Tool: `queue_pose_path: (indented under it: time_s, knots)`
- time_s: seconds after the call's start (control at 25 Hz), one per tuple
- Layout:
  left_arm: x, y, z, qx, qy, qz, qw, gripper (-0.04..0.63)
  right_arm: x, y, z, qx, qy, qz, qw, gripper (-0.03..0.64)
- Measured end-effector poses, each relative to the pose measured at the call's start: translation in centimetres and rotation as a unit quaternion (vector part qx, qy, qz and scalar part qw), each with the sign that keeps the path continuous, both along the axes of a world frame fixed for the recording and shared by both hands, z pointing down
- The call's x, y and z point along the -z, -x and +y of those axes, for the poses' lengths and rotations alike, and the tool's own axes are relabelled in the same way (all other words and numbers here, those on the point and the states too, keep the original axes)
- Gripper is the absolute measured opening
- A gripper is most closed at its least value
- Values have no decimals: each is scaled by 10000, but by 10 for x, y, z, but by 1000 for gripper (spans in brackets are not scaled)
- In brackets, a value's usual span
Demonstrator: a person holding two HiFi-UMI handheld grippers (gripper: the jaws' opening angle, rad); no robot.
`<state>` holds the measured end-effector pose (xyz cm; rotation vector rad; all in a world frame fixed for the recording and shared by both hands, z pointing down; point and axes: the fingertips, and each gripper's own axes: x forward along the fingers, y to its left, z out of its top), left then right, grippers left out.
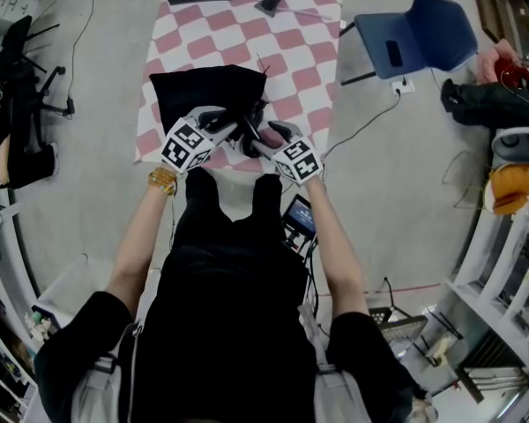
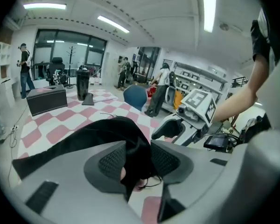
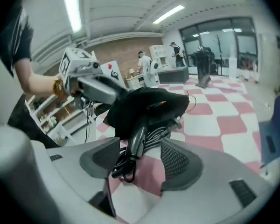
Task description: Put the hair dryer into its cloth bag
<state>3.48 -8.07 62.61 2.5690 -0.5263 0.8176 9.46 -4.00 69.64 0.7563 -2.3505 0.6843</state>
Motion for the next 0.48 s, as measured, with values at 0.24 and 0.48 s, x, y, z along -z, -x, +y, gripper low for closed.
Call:
queue_pose_path:
  time_s: [0.24,0.48]
  knots:
    - [-46,-5,25,521,241,-569,9967,244,-46,15,15,-418,1139,-180,9924,291]
    - [-56,-19,18,731,89,-705,9948,220,-44,16,5,-548,718,10,9959,149]
